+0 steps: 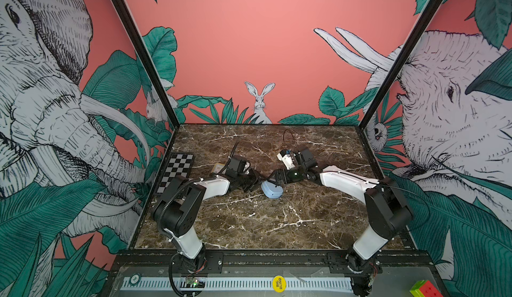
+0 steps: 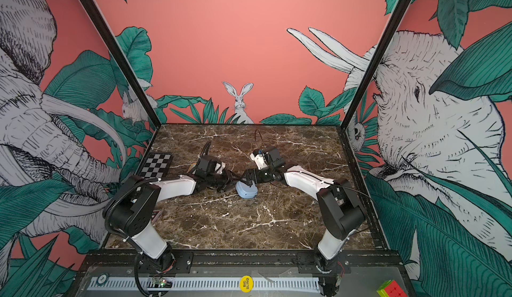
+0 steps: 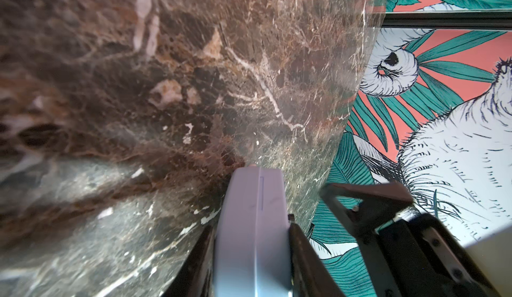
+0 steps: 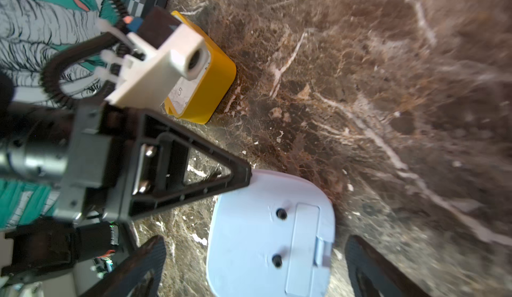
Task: Insert the battery into the alarm
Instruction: Adjust the alarm at the center of the board.
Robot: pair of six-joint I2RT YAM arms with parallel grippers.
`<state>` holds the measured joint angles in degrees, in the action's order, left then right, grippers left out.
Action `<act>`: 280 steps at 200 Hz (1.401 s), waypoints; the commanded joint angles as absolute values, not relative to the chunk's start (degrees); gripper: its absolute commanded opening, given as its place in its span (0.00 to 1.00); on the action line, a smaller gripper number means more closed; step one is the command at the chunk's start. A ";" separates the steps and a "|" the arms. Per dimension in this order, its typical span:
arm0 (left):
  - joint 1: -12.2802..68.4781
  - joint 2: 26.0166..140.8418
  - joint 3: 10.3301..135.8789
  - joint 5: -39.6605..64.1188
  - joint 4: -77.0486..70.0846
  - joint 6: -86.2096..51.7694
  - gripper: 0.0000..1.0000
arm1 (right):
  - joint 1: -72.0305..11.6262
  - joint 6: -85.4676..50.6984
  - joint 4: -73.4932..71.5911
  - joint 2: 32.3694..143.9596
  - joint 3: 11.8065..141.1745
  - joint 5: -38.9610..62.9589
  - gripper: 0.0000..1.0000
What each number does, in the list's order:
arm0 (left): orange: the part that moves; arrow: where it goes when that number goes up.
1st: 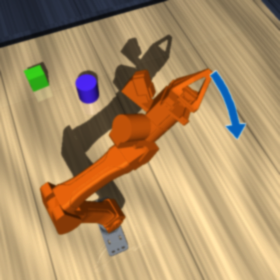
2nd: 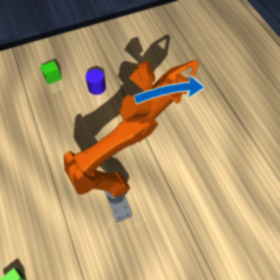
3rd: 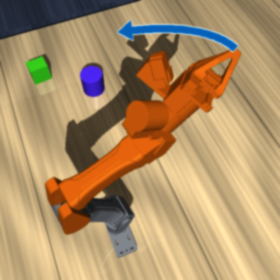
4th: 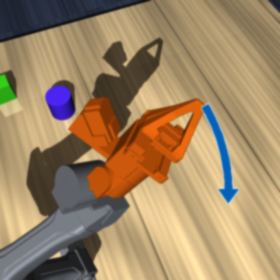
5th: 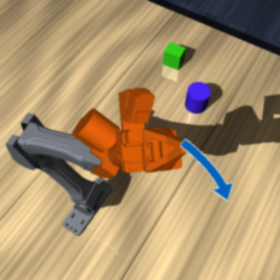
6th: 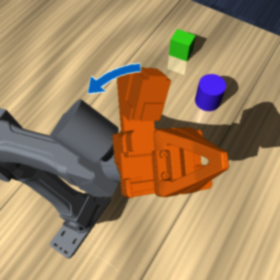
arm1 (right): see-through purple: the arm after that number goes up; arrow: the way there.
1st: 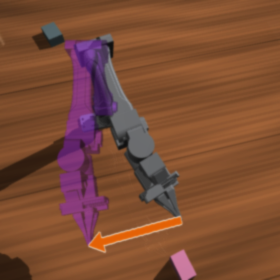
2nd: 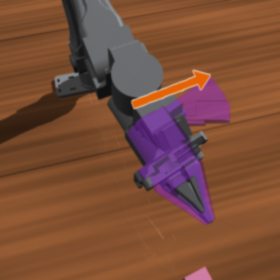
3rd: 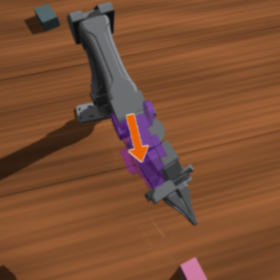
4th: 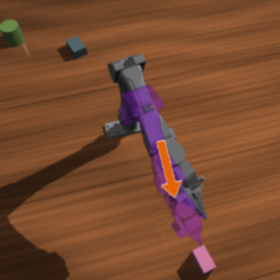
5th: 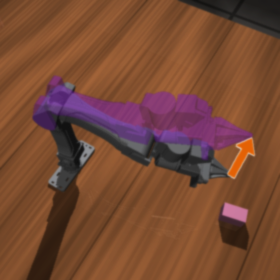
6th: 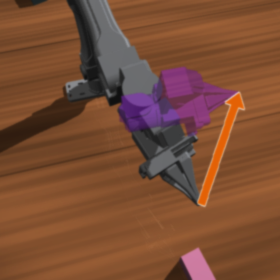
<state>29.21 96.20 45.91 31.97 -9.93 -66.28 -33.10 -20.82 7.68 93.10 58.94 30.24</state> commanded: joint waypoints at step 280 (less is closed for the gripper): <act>30.41 92.85 46.06 29.26 -5.18 -70.37 0.25 | -57.68 18.76 -8.89 93.43 46.42 -18.26 0.72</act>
<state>29.95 94.78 45.93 29.74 -7.49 -69.25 -57.08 19.66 -6.09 92.62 46.02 -17.23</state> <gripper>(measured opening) 0.406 0.753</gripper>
